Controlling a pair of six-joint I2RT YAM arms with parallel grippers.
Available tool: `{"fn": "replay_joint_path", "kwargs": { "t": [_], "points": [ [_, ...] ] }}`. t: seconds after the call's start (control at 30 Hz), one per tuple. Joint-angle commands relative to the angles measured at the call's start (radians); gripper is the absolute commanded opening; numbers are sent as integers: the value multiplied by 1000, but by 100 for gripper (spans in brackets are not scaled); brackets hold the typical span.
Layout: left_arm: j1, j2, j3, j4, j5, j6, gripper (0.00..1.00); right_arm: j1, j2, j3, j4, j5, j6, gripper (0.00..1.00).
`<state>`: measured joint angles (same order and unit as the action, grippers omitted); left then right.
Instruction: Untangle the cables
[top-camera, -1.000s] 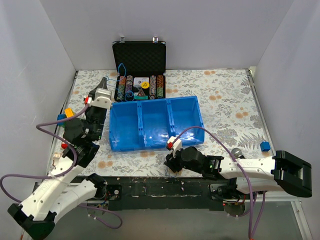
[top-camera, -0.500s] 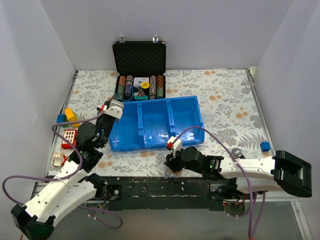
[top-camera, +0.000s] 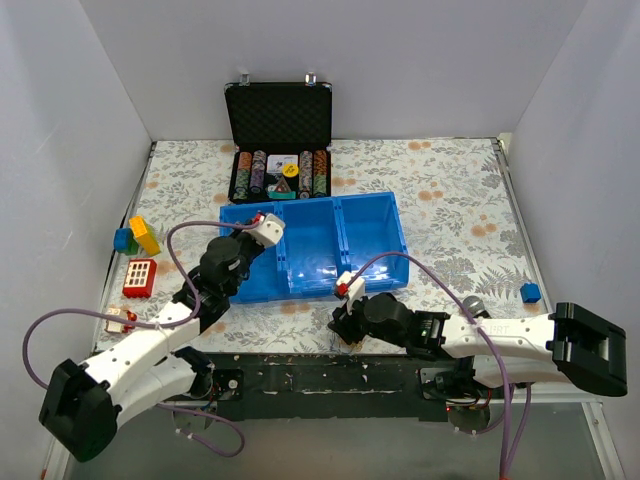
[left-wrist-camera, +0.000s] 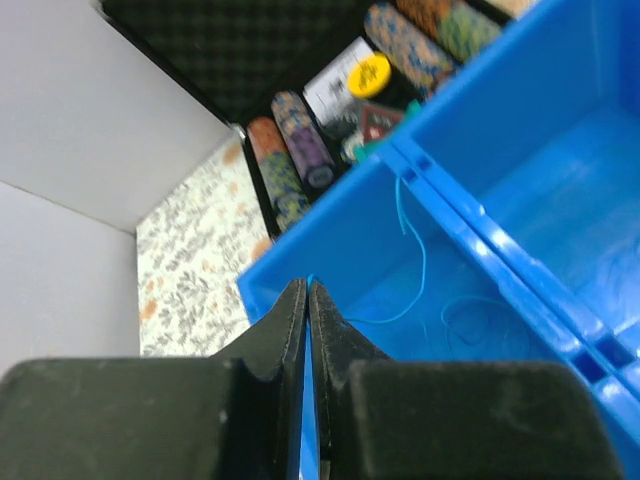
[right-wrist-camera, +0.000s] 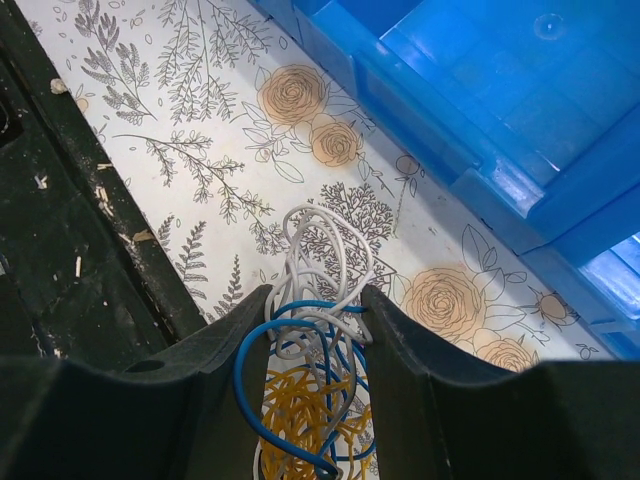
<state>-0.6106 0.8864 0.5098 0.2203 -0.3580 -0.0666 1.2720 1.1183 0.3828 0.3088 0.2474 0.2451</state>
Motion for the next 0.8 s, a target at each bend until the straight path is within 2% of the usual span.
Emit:
{"fn": "replay_joint_path", "kwargs": {
  "t": [0.0,0.07,0.23,0.33,0.37,0.43,0.5,0.57,0.6,0.7,0.77],
  "points": [
    [6,66,41,-123,-18,-7,2,4,-21,-2,35,4,17,48],
    [6,94,56,-157,-12,-21,8,4,-21,-2,36,6,16,48],
    [6,115,59,-188,7,-18,39,6,-29,-2,47,4,20,48],
    [6,89,73,-188,17,-24,61,6,-37,2,50,1,20,49],
    [6,73,87,-193,31,-27,66,6,-41,2,50,-2,20,49],
    [6,24,134,-214,95,-47,82,4,-52,1,56,-8,22,50],
    [6,-36,206,-309,233,-79,90,6,-63,-1,65,-13,20,50],
    [5,-93,258,-398,437,-90,92,6,-74,-1,75,-19,14,50],
    [3,-116,277,-447,585,-90,92,6,-81,2,85,-26,7,50],
    [0,-115,306,-583,839,-107,92,6,-98,13,101,-57,-10,49],
    [-9,-75,308,-627,928,-136,91,6,-109,25,104,-71,-20,48]
  ]
}}
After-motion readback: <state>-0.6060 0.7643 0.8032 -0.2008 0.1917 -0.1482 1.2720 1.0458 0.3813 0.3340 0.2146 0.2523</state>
